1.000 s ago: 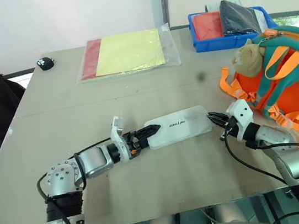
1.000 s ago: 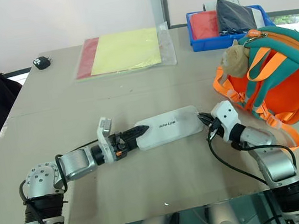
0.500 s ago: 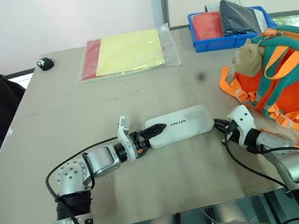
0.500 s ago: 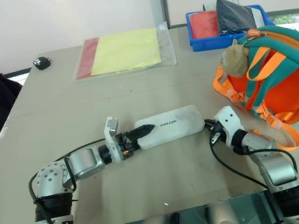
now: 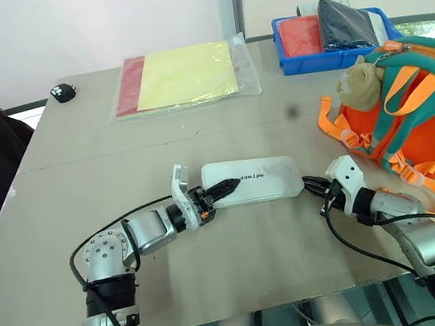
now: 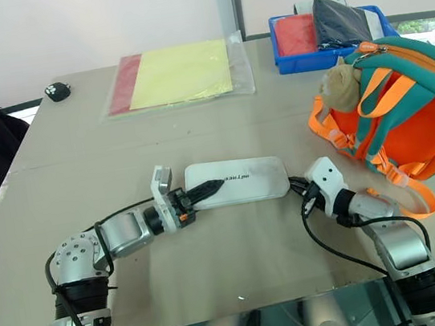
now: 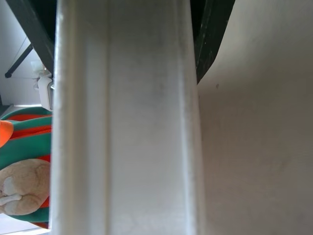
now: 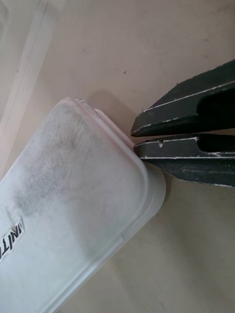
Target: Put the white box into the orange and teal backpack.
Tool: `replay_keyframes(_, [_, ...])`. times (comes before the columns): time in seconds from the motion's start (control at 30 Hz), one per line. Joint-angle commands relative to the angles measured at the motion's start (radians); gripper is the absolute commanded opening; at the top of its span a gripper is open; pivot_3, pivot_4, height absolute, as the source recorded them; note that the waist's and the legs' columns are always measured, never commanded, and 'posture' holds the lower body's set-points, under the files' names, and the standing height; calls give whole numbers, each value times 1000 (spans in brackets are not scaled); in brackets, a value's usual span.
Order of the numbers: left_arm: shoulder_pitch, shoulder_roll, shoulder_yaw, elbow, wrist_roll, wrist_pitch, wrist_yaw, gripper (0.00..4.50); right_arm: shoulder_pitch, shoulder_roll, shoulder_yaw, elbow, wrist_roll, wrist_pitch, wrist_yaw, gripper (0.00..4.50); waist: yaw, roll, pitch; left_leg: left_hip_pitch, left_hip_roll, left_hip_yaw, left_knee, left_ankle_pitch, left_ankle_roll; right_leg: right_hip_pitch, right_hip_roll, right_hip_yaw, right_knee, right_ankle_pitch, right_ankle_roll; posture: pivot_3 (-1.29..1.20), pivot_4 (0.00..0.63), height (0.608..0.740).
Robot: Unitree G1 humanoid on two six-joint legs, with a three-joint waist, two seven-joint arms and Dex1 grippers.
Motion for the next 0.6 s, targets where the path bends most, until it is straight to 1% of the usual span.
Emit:
replay_keyframes(0.03, [18, -3, -20, -25, -26, 17, 0, 1125, -5, 16, -4, -33, 31, -59, 24, 0, 0, 0, 0, 0, 0, 0, 0, 0, 0, 0, 0, 0, 0, 0, 0, 0, 150, 740])
replay_keyframes(0.1, [28, -3, 7, -50, -79, -4, -16, 1125, 4, 39, -62, -34, 50, -97, -15, 0, 0, 0, 1, 0, 0, 0, 0, 0, 0, 0, 0, 0, 0, 0, 0, 0, 150, 740])
replay_keyframes(0.17, [46, 9, 27, -89, -94, -15, -43, 1125, 38, 36, -107, -54, 53, -153, -22, 0, 0, 0, 3, 0, 0, 0, -1, 0, 0, 0, 0, 0, -1, 0, 0, 0, 150, 740])
replay_keyframes(0.2, [57, 17, 36, -107, -101, -22, -52, 1125, 67, 30, -122, -80, 63, -168, -13, 258, 0, 0, 3, -1, 0, 0, -1, 0, 0, -1, 0, 0, -1, 0, 0, 0, 150, 740])
replay_keyframes(0.23, [69, 26, 54, -130, -119, -32, -73, 1125, 105, 40, -150, -121, 90, -179, -21, 542, 1, 0, 4, -1, 0, 0, -1, 0, 0, -1, 0, 0, -1, 0, 0, 0, 150, 740])
replay_keyframes(0.3, [98, 57, 100, -180, -179, -48, -126, 1125, 209, 57, -204, -216, 129, -207, -44, 1320, 2, 0, 4, -2, 0, -1, -2, 0, 0, -2, 0, -1, -2, 0, 0, 0, 150, 740])
replay_keyframes(0.37, [133, 111, 146, -222, -164, -49, -191, 1125, 350, 90, -265, -295, 160, -255, -70, 2287, 1, 0, 5, -4, 1, -1, -3, 0, 0, -5, 0, -1, -2, -1, 1, 0, 150, 740])
replay_keyframes(0.43, [158, 152, 172, -247, -123, -61, -241, 1125, 433, 124, -320, -333, 190, -280, -104, 3272, 0, 2, 6, -4, 1, -1, -4, 0, 0, -5, 0, -1, -2, -1, 1, 0, 150, 740])
replay_keyframes(0.47, [164, 169, 190, -263, -100, -77, -270, 1125, 466, 134, -360, -338, 181, -326, -116, 3626, -1, 3, 7, -4, 1, -1, -4, 0, 0, -5, 0, 0, -2, -1, 1, 0, 150, 740])
replay_keyframes(0.5, [166, 184, 211, -280, -89, -92, -301, 1125, 496, 148, -403, -348, 186, -348, -136, 4180, -2, 4, 8, -4, 1, 1, -3, 0, 0, -5, 1, 1, -2, -1, 1, 0, 150, 740])
replay_keyframes(0.53, [165, 195, 230, -296, -82, -108, -329, 1125, 514, 161, -444, -356, 193, -353, -167, 4399, -2, 5, 9, -3, 1, 2, -3, 0, 0, -4, 0, 2, -2, -1, 1, 0, 150, 740])
replay_keyframes(0.6, [162, 216, 248, -316, -68, -125, -378, 1125, 507, 169, -490, -364, 215, -331, -217, 4399, 0, 5, 11, -3, 1, 3, -3, 0, 0, -3, 0, 3, -2, -1, 1, 0, 150, 740])
